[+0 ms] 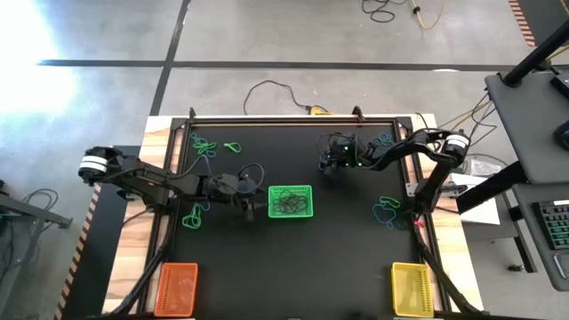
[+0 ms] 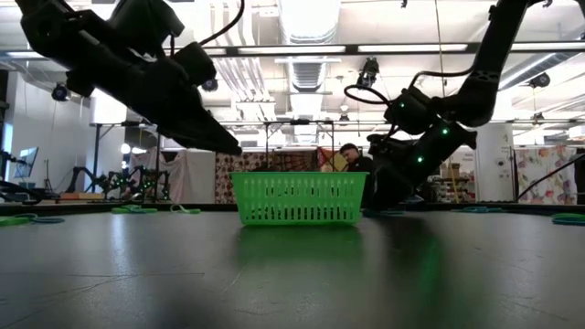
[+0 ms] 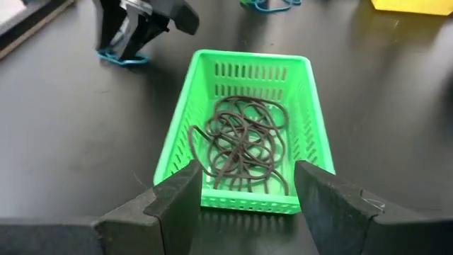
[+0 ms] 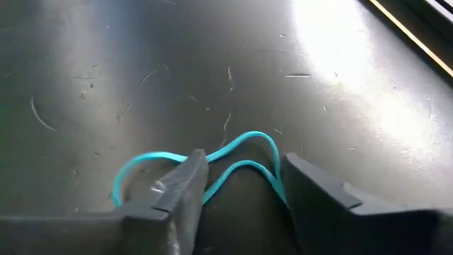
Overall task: Sort rubber bands into baskets
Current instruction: Put the blue rubber band into the yellow basket
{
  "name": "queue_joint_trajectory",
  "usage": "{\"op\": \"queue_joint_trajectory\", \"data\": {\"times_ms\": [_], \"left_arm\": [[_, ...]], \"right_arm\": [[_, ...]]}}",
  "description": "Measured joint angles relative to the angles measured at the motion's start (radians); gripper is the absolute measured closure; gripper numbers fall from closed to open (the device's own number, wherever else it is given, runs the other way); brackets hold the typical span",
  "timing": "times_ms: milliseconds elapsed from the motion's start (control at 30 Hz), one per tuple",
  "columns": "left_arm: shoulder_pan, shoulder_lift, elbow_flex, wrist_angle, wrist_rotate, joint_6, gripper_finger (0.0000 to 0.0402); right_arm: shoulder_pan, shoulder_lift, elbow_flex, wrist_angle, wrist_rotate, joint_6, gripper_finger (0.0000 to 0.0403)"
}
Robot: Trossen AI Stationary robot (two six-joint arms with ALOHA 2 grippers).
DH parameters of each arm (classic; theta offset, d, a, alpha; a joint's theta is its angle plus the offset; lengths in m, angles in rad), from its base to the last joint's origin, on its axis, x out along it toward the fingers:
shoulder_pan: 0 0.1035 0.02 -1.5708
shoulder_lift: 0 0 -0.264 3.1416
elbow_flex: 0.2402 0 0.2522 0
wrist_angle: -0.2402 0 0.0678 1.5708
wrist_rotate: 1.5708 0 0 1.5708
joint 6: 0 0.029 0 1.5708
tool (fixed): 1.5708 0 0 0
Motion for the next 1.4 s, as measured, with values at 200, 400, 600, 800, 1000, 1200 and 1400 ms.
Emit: {"op": "queue_joint_trajectory", "data": {"times_ms": [200, 400, 600, 800, 1000, 1200, 1400], "left_arm": [[0.000, 0.001, 0.000, 0.051, -0.058, 0.028, 0.0193], [0.000, 0.001, 0.000, 0.133, -0.061, 0.052, 0.0193], [0.000, 0.001, 0.000, 0.150, -0.061, 0.055, 0.0193], [0.000, 0.001, 0.000, 0.150, -0.061, 0.055, 0.0193], [0.000, 0.001, 0.000, 0.150, -0.062, 0.054, 0.0193], [0.000, 0.001, 0.000, 0.150, -0.061, 0.054, 0.0193], [0.000, 0.001, 0.000, 0.149, -0.061, 0.055, 0.0193]], "right_arm": [[0.000, 0.044, 0.000, -0.012, 0.032, 0.014, 0.0308], [0.000, 0.039, 0.001, -0.052, 0.070, 0.010, 0.0384], [0.017, -0.041, 0.000, -0.143, 0.108, 0.012, 0.0393], [0.072, -0.205, -0.011, -0.285, 0.100, 0.044, 0.0394], [0.177, -0.417, -0.007, -0.446, 0.095, 0.147, 0.0394], [0.315, -0.599, -0.007, -0.567, 0.076, 0.316, 0.0394], [0.415, -0.715, -0.006, -0.654, 0.012, 0.474, 0.0394]]}}
